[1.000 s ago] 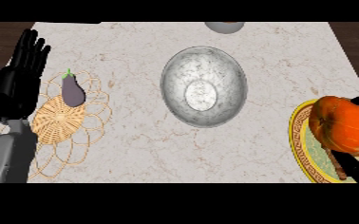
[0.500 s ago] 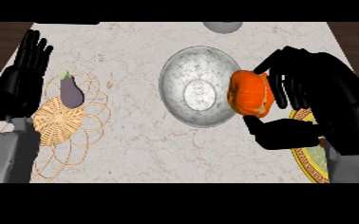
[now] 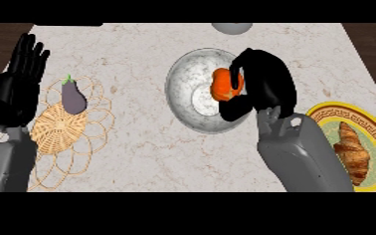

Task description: Pick the squash from the plate and place it in the bowl

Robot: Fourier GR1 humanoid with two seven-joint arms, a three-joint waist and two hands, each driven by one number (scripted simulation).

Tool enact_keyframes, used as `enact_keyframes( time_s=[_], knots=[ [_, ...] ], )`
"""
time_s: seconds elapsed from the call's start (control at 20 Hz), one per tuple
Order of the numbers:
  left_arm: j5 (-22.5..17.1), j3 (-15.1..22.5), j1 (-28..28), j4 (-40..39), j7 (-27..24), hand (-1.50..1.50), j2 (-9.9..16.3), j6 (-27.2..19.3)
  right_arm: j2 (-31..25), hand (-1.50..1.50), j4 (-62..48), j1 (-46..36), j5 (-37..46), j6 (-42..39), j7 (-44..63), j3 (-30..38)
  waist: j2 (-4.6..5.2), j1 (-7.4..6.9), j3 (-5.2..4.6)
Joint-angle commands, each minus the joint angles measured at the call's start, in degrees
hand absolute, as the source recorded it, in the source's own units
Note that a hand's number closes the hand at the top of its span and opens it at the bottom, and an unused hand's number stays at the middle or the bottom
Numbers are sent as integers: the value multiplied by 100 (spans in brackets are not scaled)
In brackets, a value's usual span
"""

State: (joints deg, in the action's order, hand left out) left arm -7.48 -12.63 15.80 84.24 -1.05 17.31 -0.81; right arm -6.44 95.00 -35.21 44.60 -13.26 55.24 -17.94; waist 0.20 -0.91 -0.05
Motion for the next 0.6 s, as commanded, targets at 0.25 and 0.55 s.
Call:
enact_keyframes(
  time_s=[0.25, 0.55],
  knots=[
    [-67, -38, -60, 167, 196, 0, 87, 102, 633, -150, -1625, 30, -219, 2065, -263, 218, -2, -24, 8],
    [-4, 10, -100, 279, 97, 0, -68, -30, 641, -150, -1878, 114, -497, 3627, -1625, 513, -9, -20, 11]
  ],
)
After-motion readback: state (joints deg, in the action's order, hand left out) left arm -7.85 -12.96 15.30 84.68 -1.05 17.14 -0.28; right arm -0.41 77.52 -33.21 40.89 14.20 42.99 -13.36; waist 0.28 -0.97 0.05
